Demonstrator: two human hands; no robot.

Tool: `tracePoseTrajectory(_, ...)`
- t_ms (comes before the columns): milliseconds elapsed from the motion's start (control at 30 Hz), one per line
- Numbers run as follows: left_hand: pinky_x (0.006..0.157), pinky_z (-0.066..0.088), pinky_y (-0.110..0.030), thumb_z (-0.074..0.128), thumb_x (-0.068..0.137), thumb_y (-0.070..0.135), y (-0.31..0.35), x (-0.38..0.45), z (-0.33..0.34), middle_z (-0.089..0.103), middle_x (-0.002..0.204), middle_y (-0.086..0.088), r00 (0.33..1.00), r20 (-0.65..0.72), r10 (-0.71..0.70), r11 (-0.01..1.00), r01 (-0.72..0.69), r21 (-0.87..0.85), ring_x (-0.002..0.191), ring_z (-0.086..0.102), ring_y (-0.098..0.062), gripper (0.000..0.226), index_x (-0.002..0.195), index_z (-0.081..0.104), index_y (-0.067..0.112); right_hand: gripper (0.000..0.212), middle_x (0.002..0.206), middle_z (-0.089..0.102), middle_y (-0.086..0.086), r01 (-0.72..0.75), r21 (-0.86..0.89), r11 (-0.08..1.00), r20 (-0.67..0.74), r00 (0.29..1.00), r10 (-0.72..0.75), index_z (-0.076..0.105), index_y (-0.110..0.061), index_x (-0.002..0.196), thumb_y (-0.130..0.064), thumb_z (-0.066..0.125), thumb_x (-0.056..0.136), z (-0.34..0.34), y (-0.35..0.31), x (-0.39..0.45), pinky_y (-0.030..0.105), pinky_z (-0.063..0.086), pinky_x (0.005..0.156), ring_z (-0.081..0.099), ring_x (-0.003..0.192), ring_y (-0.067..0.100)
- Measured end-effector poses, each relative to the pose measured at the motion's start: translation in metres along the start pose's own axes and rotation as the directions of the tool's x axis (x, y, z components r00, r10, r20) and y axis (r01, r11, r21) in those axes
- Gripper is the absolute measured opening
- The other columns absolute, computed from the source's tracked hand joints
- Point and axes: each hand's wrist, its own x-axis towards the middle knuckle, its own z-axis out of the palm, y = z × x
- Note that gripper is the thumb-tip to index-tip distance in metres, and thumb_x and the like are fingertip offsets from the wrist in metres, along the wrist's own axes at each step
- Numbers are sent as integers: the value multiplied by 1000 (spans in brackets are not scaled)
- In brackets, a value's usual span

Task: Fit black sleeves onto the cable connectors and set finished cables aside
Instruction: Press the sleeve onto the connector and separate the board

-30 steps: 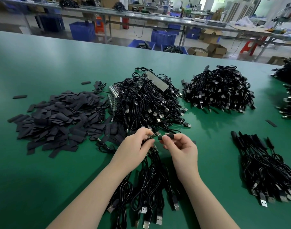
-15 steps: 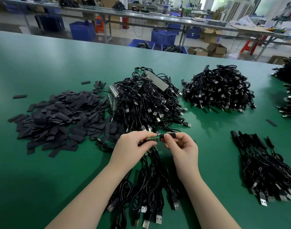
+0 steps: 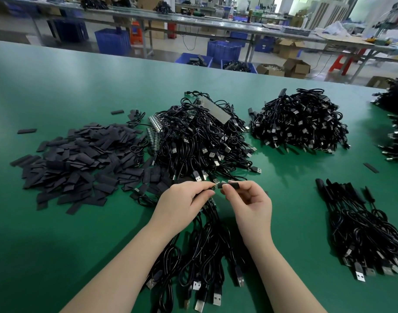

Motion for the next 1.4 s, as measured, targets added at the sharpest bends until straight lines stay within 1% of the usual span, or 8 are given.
tracePoseTrajectory(267, 82, 53, -33, 58, 95, 37, -2, 0, 1, 71, 101, 15, 999, -25, -39, 999, 38, -35, 94, 63, -2, 24, 117, 69, 38, 25, 83, 75, 4, 11, -48, 999, 34, 999, -9, 75, -30, 77, -6, 77, 83, -2, -3, 1, 28, 58, 78, 72, 83, 23)
tracePoseTrajectory(467, 79, 53, -32, 59, 95, 36, -2, -1, 1, 70, 94, 17, 1000, 2, -31, 997, 31, -72, 88, 63, 1, 25, 118, 68, 37, 30, 85, 76, -6, 63, -30, 998, 34, 997, -62, 73, -30, 77, 0, 76, 82, 0, -3, -2, 15, 53, 74, 72, 83, 8)
tracePoseTrajectory(600, 80, 54, -32, 61, 94, 34, -2, -2, 1, 70, 96, 19, 1000, -6, -26, 994, 26, -104, 90, 64, 1, 23, 116, 69, 38, 33, 87, 76, -4, 67, -32, 997, 50, 997, -65, 75, -33, 79, -1, 76, 82, -1, -4, -2, 17, 54, 76, 72, 84, 11)
tracePoseTrajectory(800, 81, 54, -35, 60, 95, 35, -2, -2, 1, 71, 99, 17, 1000, -4, 0, 996, 0, -87, 93, 64, -1, 23, 115, 69, 37, 17, 85, 76, 4, -41, 1, 999, 120, 992, 41, 72, -18, 85, -1, 73, 85, -7, -6, 3, 20, 55, 71, 74, 81, 20)
tracePoseTrajectory(900, 82, 54, -36, 61, 94, 34, -2, -2, 1, 72, 101, 15, 1000, -8, 25, 996, -26, -82, 94, 64, -1, 23, 115, 70, 37, 23, 84, 76, 5, -14, -20, 1000, 115, 993, 16, 73, -25, 80, -2, 75, 84, -5, -5, 1, 20, 55, 72, 74, 81, 20)
tracePoseTrajectory(1100, 85, 53, -28, 60, 93, 41, -5, -2, 0, 71, 105, 19, 998, -11, 55, 995, -56, -82, 97, 63, 4, 26, 118, 67, 42, 20, 78, 75, 5, -118, 24, 993, 228, 967, 110, 74, -29, 81, -10, 73, 86, -11, -6, 5, 22, 56, 73, 73, 78, 16)
tracePoseTrajectory(1200, 88, 50, -22, 60, 92, 46, -6, -1, 1, 70, 106, 23, 999, 16, 36, 989, -33, -141, 96, 64, 6, 35, 126, 52, 48, 18, 79, 76, 5, -139, 45, 989, 246, 961, 124, 74, -27, 82, -10, 74, 86, -11, -4, 4, 19, 54, 71, 72, 77, 11)
tracePoseTrajectory(1400, 96, 37, -3, 59, 90, 44, -4, 0, 3, 51, 117, 46, 987, 134, 92, 986, -71, -152, 119, 47, 18, 45, 133, 46, 48, 20, 76, 75, 3, -171, 98, 980, 189, 970, 150, 76, -30, 81, -11, 72, 87, -10, -1, 5, 20, 54, 70, 71, 78, 15)
